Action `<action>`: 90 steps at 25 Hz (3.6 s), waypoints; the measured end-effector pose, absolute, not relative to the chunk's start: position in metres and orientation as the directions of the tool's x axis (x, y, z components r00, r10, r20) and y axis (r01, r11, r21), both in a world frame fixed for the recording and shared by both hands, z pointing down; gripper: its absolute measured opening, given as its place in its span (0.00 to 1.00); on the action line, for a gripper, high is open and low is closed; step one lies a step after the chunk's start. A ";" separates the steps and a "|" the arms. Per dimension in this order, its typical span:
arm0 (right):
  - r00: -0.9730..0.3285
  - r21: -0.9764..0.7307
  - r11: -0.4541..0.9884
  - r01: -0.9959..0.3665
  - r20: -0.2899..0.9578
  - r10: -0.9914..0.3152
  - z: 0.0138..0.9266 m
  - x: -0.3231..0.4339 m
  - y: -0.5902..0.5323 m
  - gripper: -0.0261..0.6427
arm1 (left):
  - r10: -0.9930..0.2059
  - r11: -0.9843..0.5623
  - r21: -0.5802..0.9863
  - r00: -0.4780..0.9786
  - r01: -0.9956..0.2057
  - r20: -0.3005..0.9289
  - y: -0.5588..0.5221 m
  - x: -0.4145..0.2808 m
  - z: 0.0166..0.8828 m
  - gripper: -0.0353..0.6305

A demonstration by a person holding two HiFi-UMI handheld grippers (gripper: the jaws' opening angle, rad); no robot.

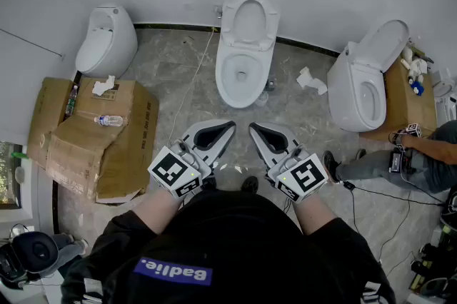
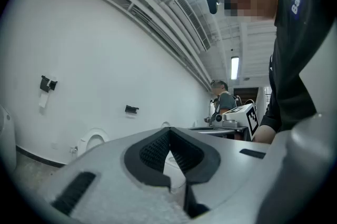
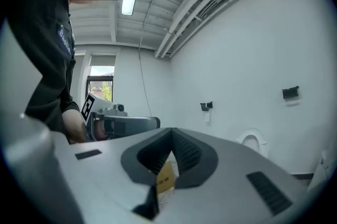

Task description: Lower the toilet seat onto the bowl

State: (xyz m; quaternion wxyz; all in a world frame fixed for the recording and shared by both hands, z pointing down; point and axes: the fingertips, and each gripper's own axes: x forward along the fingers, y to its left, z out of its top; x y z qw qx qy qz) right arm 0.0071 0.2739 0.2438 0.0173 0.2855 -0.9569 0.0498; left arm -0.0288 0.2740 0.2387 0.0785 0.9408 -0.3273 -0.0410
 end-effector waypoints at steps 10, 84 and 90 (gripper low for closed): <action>-0.837 -0.089 0.832 -0.548 0.057 -0.545 0.246 0.006 0.273 0.08 | -0.626 -0.771 0.168 0.779 -0.614 -0.027 0.274 -0.029 0.240 0.08; -0.769 -0.080 0.765 -0.639 0.083 -0.634 0.275 0.001 -0.117 0.08 | -0.596 -0.801 0.106 0.802 -0.589 -0.049 -0.129 -0.047 0.252 0.08; -0.802 -0.095 0.796 -0.598 0.084 -0.592 0.284 0.021 -0.149 0.08 | -0.657 -0.752 0.103 0.754 -0.652 -0.026 -0.162 -0.036 0.259 0.08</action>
